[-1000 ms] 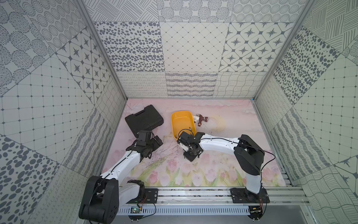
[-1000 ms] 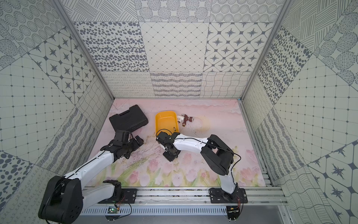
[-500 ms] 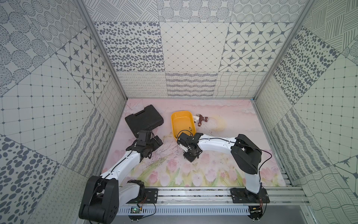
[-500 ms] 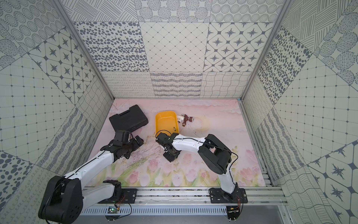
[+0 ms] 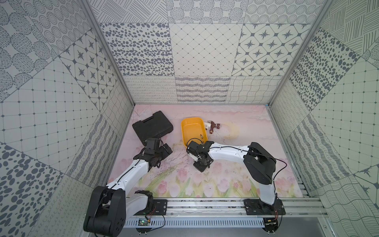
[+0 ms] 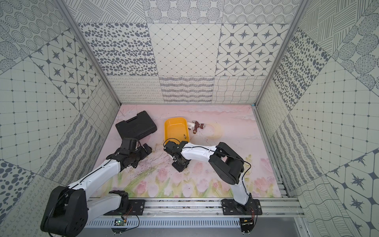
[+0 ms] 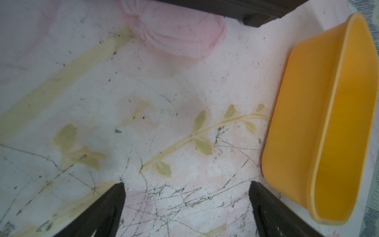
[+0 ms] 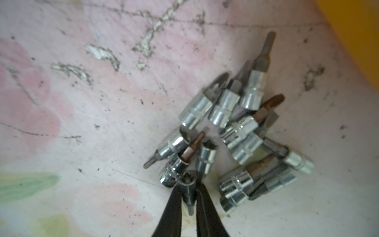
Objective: Put the bit on the desktop into the storage box
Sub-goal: Pick up the screwdriver bit from the center of the board.
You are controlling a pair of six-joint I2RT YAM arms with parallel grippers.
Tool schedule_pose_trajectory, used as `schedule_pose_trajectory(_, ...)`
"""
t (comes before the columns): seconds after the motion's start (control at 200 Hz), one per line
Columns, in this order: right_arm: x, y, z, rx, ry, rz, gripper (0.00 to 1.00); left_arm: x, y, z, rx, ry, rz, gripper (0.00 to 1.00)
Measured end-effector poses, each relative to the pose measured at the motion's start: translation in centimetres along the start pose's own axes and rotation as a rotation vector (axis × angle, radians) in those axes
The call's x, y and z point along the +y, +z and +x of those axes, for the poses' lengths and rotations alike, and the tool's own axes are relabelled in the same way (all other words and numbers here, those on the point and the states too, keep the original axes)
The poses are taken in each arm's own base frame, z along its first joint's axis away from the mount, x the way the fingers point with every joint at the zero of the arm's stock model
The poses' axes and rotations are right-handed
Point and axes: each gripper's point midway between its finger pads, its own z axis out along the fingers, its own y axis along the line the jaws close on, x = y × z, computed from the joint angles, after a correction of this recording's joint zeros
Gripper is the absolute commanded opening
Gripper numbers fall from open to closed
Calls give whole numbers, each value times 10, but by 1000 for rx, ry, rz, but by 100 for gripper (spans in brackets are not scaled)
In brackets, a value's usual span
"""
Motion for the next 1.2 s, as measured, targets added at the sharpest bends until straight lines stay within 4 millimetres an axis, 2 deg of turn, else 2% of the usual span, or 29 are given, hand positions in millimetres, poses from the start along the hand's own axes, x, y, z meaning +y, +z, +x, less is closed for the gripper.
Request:
schedule_pose_trajectory(0.27,0,0,0,-1,-2,4,6,0,0,0,-1,-1,-1,99)
schedule_pose_trajectory(0.655,0,-3,-1,-8,2,5,4,-2,-1,-1,1,4,8,99)
schedule_pose_trajectory(0.925,-1,-27,-8,-67,9,1,3,-12,-8,-3,17,27,43,99)
schedule_pose_trajectory(1.086,-5,-43,-13,-108,22,-4,3,-16,-14,3,50,43,62,99)
schedule_pose_trajectory(1.201,-13,-56,-25,-147,42,-5,3,-17,-17,10,82,52,75,99)
